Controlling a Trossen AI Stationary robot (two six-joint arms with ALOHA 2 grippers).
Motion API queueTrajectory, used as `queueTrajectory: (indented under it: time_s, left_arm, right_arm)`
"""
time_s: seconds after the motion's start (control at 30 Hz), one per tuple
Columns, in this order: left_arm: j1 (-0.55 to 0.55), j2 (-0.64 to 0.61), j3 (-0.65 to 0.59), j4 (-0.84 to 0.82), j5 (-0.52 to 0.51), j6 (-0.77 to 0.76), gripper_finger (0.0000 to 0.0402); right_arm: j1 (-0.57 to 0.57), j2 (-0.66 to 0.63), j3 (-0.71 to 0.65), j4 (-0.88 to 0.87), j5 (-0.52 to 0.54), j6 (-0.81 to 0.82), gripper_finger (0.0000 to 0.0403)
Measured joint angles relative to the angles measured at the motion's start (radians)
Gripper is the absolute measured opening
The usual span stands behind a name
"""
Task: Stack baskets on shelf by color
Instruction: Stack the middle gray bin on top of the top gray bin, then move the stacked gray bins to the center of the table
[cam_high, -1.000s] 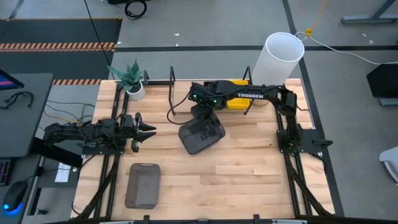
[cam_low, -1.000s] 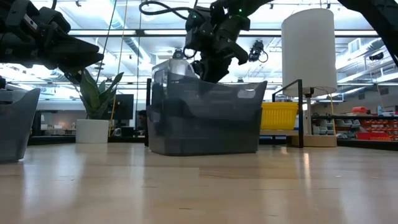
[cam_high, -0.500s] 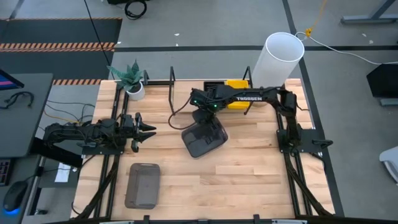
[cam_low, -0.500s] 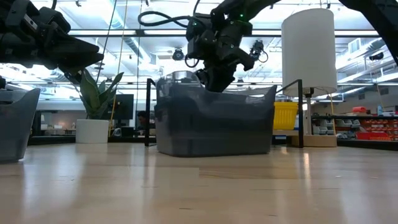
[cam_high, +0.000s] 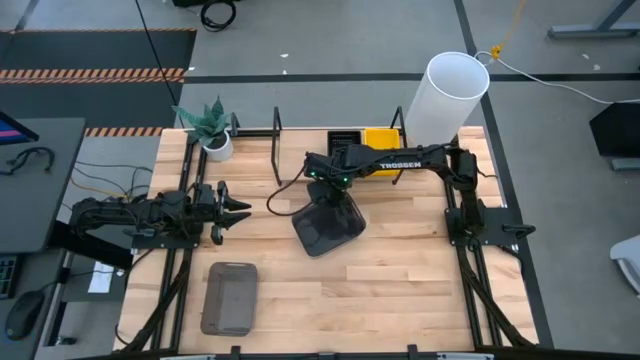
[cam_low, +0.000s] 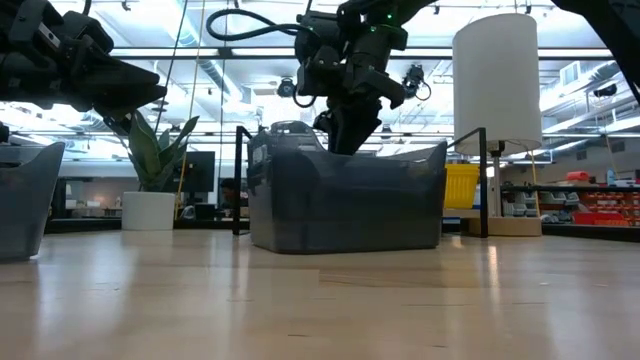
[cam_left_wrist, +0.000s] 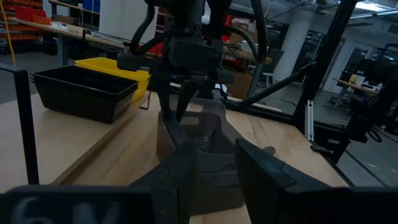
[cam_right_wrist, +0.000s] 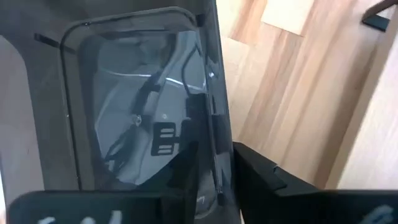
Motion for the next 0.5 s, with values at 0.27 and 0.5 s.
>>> queueTrajectory:
  time_s: [0.27,0.5]
  left_arm:
    - [0.000,0.000,0.000,0.000,0.000,0.000,0.0117]
    - [0.000,0.000,0.000,0.000,0.000,0.000,0.0117]
  right_arm:
    - [-0.001,0.000,0.051,-0.045,0.028,0.037,0.0133]
    - [0.002,-0.001,0.173,-0.094,0.028,0.147,0.0149]
